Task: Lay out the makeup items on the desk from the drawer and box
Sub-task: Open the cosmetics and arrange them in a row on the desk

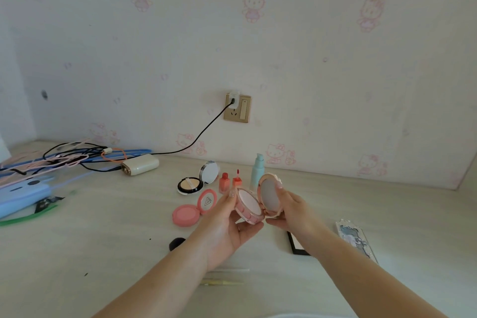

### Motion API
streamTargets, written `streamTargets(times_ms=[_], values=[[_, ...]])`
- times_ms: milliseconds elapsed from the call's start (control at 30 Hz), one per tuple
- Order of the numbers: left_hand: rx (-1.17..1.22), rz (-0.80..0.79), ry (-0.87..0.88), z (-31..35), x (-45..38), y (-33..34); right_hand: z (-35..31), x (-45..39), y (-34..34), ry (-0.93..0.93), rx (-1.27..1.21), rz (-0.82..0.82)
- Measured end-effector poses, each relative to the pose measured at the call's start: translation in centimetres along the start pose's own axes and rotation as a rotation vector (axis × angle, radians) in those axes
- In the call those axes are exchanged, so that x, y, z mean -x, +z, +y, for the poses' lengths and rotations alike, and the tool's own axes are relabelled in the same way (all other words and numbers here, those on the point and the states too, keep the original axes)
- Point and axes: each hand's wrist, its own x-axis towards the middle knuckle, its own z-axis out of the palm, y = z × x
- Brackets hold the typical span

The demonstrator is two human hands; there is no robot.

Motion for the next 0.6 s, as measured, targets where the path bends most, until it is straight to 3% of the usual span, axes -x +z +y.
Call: streamTargets(times_ms=[133,300,500,600], values=[[-0.061,0.011,0.013,0.0,-0.3,-0.4,0.4,-0.2,-0.7,0.089,-0.167,0.050],[-0.282,0.191,0.100,0.2,-0.7,-1.5,0.2,-0.5,-1.2,0.176,-0.508,0.108],[-1.096,0.164,0.228,0.1,-0.3,-2.7,0.8,-0.9,-0.9,0.224,-0.522,0.124],[-1.338,0.154,0.309,0.0,-0.5,-2.6,1.3,-1.2,-0.8,0.243,-0.541,0.111]])
